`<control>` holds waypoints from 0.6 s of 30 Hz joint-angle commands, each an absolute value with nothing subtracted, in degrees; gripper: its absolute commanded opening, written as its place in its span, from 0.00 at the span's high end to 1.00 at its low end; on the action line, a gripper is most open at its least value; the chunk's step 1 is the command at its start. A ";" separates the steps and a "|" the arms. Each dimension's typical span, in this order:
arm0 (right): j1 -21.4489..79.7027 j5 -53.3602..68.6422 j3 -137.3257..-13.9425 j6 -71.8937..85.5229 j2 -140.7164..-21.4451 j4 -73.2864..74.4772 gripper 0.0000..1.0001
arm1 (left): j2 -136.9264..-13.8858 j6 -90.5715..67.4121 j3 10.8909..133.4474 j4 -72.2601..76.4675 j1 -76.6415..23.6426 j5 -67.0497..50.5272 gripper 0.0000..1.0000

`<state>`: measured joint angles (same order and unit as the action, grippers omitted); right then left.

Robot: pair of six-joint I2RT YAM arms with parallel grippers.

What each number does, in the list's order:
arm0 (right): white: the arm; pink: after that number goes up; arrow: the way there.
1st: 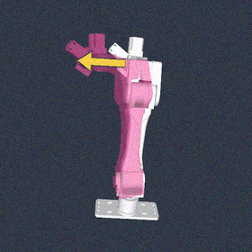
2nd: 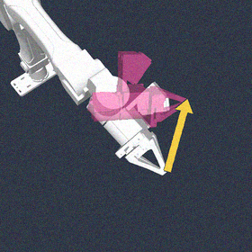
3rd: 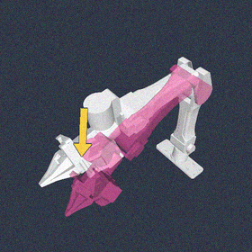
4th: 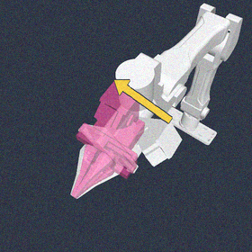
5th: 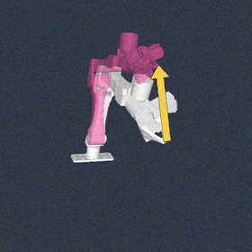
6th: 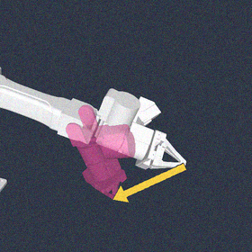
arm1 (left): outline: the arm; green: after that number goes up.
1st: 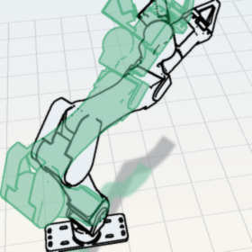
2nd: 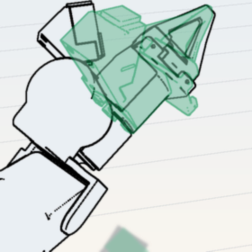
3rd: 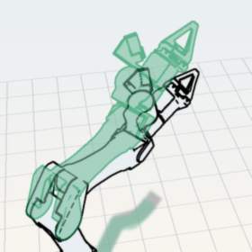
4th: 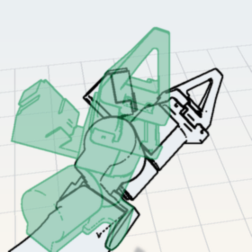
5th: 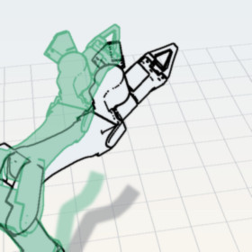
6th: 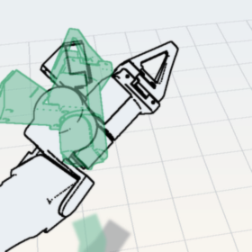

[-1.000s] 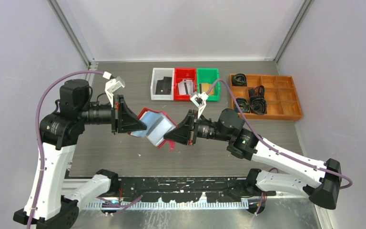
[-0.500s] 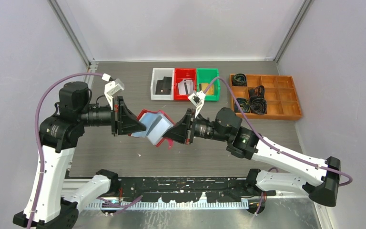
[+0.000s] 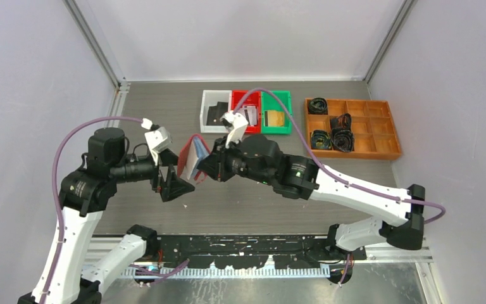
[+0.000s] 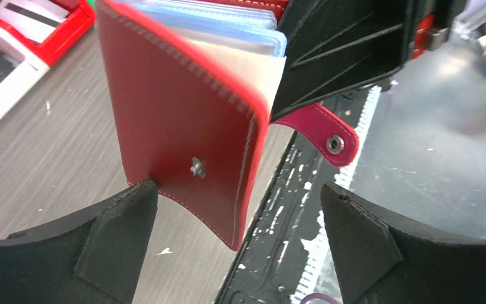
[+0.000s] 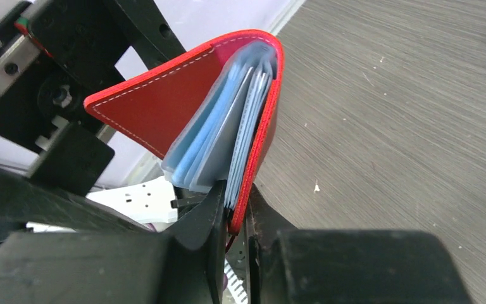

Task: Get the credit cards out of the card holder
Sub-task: Remove the credit card from the card holder.

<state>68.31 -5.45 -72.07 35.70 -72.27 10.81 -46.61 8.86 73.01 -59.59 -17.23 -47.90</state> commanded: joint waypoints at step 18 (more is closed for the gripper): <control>74.00 -6.15 -89.76 32.06 -79.80 24.07 0.99 | -39.68 15.94 68.45 -47.36 -23.29 -26.63 0.09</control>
